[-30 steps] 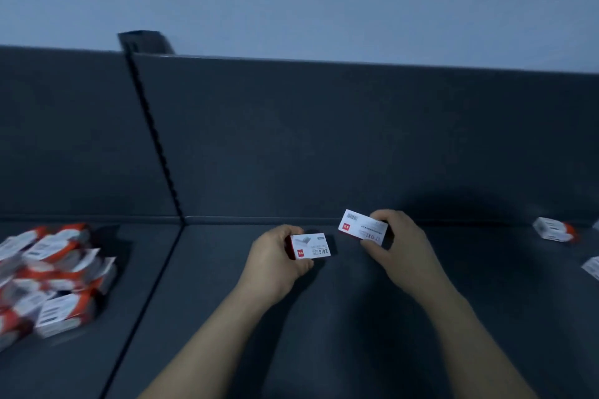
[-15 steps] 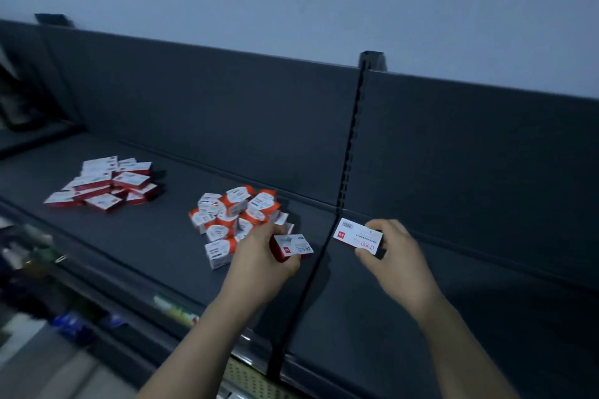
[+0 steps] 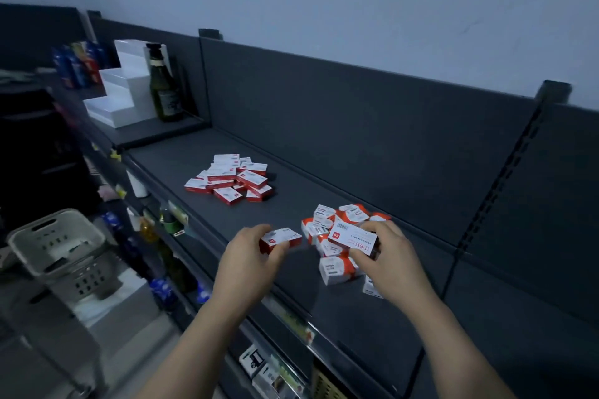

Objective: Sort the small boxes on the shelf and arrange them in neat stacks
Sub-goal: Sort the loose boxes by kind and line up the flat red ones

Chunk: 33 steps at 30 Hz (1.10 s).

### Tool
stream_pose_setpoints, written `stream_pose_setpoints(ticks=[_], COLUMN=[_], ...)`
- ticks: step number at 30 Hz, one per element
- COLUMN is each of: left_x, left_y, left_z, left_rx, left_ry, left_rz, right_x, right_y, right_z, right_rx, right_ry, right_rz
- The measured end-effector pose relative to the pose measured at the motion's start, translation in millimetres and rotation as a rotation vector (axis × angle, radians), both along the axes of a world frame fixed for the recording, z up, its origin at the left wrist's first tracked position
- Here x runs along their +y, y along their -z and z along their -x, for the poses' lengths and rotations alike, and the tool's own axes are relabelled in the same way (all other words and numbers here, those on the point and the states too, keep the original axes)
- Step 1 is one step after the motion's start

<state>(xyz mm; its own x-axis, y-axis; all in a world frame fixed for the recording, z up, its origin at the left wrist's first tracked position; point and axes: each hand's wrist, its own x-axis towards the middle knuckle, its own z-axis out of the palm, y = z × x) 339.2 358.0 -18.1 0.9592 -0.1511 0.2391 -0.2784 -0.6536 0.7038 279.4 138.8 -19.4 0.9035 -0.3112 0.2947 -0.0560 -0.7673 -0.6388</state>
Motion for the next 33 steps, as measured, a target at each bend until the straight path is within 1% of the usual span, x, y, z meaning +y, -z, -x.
stream_pose_setpoints(ticks=[7, 10, 14, 19, 24, 33], left_x=[81, 110, 128, 129, 111, 74], left_y=[-6, -6, -7, -7, -5, 15], left_z=[-89, -125, -167, -210, -255, -316], left_rx=[-0.062, -0.057, -0.037, -0.052, -0.068, -0.004], left_ry=[-0.022, -0.009, 0.017, 0.011, -0.002, -0.014], left_rz=[-0.092, -0.115, -0.143, -0.097, -0.042, -0.068], right_x=[79, 109, 133, 143, 139, 127], right_y=[-1, -1, -1, 3, 6, 25], right_z=[-90, -121, -155, -196, -238, -308], right_rx=[-0.027, 0.000, 0.009, 0.051, 0.080, 0.149], right_ry=[0.018, 0.035, 0.071, 0.114, 0.162, 0.144], right_rz=[0.022, 0.017, 0.043, 0.042, 0.039, 0.051])
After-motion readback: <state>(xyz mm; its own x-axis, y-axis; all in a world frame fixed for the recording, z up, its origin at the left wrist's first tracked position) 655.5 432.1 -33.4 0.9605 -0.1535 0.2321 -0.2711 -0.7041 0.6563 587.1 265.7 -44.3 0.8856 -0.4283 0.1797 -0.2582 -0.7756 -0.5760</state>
